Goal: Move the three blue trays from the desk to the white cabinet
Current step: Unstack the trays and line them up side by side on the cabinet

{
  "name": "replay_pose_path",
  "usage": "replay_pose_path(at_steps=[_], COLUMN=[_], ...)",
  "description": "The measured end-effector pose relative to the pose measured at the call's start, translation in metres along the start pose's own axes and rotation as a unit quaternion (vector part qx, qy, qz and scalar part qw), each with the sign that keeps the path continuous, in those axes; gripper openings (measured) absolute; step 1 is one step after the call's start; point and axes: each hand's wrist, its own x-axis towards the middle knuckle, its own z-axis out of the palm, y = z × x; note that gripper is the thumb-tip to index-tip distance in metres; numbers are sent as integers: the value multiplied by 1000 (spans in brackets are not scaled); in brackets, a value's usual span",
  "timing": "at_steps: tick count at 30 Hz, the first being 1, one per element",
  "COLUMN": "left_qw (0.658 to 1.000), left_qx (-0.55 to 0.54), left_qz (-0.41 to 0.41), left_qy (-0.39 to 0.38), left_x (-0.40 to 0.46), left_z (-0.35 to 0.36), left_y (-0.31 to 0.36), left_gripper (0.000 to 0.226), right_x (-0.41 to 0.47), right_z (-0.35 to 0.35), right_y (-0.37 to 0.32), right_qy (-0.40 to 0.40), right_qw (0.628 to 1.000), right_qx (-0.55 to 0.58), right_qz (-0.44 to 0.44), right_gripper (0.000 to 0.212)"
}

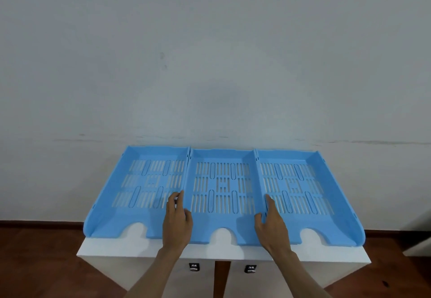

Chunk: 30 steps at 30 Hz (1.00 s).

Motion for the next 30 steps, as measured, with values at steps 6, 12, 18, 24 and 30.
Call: replay_pose_path(at_steps=[6,12,18,24,30], left_qw=[997,996,996,995,991], left_qx=[52,48,52,-23,63], left_qz=[-2,-15,-27,-9,41], left_qy=[-58,-78,-64,-96,-113], left_x=[32,56,54,52,53], left_z=[4,7,10,-1,0], left_y=[-5,-5,-1,-1,-1], left_gripper=[68,75,75,74,74], right_x=[28,55,59,63,54], right_z=[6,8,11,-9,1], right_y=[-4,-10,-8,-7,-13], right_qy=[-28,-29,-21,-103,-77], right_qw=[998,997,996,991,972], right_qx=[-51,-65,-81,-81,-204], right_qz=[-25,-18,-21,-39,-86], right_gripper=[62,59,61,75,72])
